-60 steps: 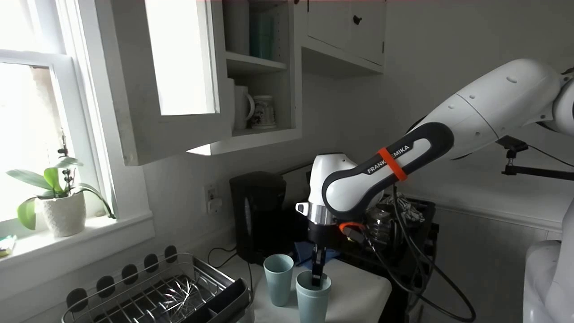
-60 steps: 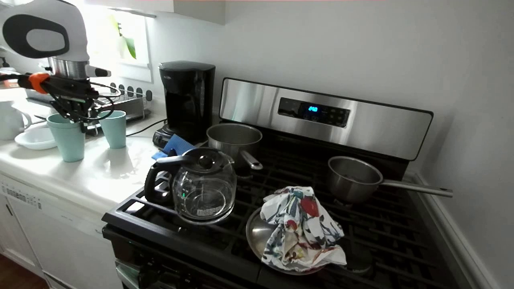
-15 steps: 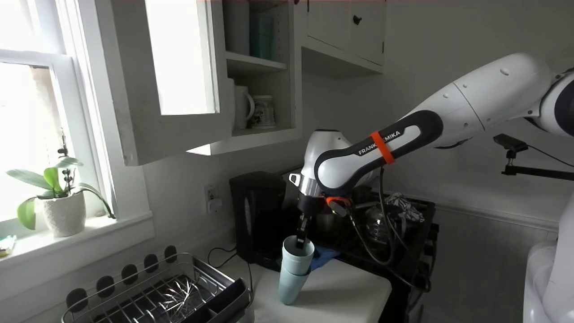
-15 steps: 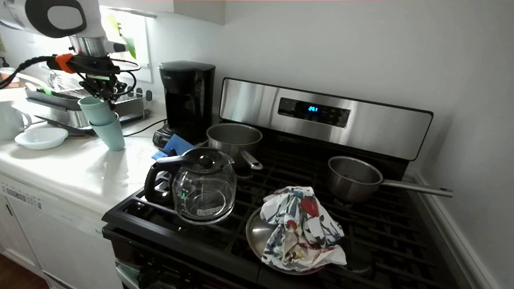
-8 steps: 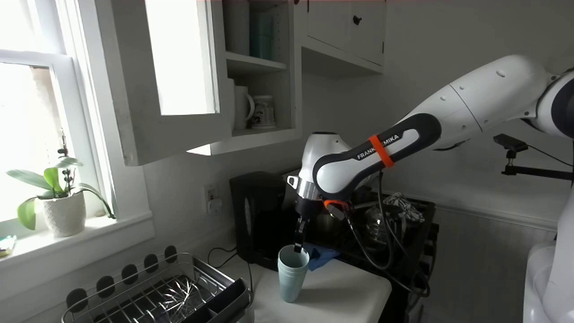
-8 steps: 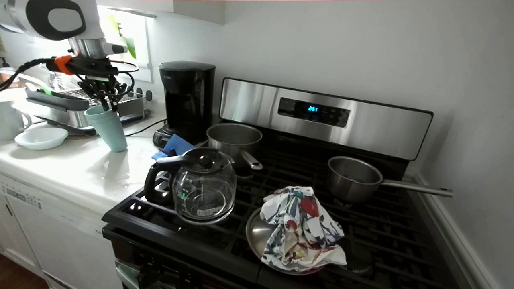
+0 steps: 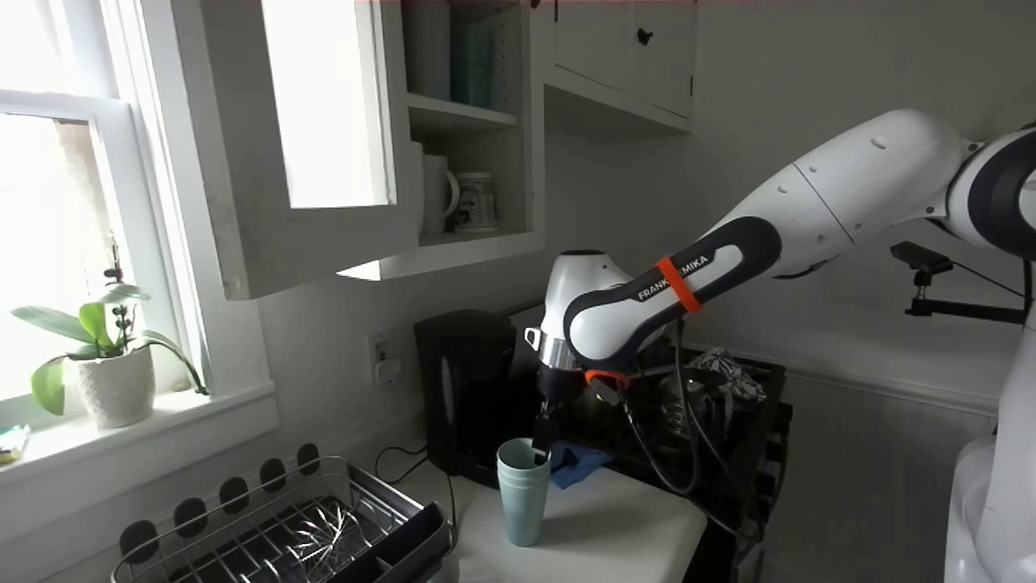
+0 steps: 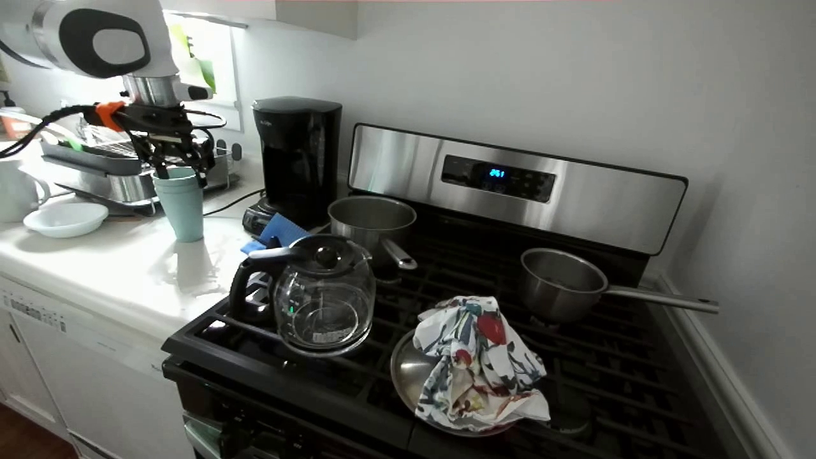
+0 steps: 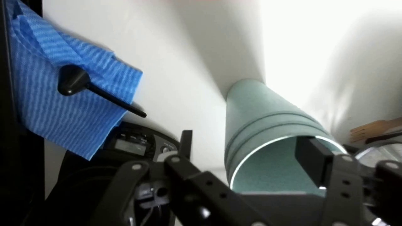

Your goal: Stack all the blue cups on the kitchen counter together, pick up the blue stacked cups and place them upside down on the bottom shelf of the open cabinet

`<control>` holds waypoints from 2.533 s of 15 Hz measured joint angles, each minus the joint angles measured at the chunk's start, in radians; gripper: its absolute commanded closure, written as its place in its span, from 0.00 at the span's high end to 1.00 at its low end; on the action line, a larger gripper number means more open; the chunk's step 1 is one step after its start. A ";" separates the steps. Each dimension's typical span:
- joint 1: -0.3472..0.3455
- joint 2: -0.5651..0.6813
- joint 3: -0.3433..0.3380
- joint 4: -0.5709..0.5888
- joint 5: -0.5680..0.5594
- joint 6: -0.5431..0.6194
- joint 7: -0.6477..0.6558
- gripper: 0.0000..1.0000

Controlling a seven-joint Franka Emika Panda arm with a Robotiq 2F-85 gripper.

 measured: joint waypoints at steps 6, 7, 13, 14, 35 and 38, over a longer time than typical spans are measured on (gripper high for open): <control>-0.029 0.040 -0.011 -0.016 0.124 0.009 0.027 0.59; -0.032 0.047 -0.011 -0.017 0.138 0.009 0.027 0.53; -0.053 0.065 -0.014 -0.020 0.158 0.009 0.040 0.09; -0.057 0.065 -0.015 -0.020 0.161 0.009 0.040 0.03; -0.059 -0.048 0.102 -0.104 -0.678 -0.062 0.514 0.36; -0.038 -0.044 0.132 -0.118 -0.729 -0.077 0.573 0.52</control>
